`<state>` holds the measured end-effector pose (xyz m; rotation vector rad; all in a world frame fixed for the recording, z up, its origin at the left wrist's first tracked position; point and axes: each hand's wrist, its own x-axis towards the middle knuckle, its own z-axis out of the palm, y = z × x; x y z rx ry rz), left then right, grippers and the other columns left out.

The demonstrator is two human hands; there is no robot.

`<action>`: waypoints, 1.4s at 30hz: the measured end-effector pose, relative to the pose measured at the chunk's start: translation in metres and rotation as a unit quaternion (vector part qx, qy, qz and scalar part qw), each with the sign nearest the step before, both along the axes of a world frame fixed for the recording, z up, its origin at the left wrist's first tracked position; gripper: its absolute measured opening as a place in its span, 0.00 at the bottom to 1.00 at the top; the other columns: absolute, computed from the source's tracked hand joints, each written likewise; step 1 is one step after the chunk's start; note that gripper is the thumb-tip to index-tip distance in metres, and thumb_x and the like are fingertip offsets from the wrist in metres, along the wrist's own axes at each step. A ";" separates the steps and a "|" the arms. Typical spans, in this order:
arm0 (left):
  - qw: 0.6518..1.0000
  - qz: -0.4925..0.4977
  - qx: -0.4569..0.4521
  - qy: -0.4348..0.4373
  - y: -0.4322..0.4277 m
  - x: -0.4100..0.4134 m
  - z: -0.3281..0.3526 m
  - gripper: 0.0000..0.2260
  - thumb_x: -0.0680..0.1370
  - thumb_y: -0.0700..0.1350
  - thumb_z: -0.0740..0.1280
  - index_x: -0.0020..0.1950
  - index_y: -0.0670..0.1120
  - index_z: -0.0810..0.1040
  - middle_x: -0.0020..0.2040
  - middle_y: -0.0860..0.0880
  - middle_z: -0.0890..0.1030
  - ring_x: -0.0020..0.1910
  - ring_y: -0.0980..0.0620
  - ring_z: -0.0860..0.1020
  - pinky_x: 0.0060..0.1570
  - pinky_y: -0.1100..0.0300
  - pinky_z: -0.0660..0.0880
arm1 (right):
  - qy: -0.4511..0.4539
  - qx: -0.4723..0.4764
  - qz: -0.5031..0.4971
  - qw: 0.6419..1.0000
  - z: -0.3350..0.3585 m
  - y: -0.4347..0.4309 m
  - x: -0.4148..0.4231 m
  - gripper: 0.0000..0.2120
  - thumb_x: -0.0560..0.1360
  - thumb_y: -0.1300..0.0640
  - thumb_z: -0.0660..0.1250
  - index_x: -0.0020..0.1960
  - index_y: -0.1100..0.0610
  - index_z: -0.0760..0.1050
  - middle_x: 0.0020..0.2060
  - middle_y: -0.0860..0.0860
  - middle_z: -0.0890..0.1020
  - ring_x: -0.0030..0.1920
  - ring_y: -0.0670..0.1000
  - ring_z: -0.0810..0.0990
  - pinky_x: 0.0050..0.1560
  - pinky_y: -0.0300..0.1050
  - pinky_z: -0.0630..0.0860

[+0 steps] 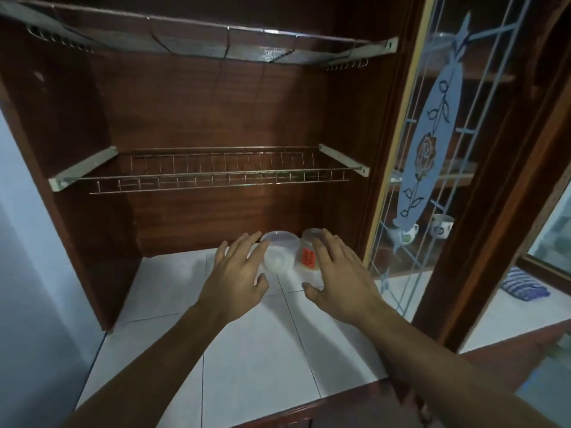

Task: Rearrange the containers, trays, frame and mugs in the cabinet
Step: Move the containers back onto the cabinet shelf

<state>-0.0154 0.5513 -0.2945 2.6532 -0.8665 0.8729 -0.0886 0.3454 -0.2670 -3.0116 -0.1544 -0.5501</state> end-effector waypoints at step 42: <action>0.984 -0.071 -0.074 0.146 -0.059 0.217 -0.088 0.32 0.72 0.65 0.59 0.71 0.49 0.71 0.70 0.52 0.71 0.69 0.50 0.70 0.68 0.49 0.68 | 0.025 0.159 -0.121 0.980 -0.112 -0.055 0.222 0.42 0.70 0.31 0.56 0.77 0.53 0.57 0.76 0.54 0.61 0.76 0.57 0.59 0.72 0.55 0.65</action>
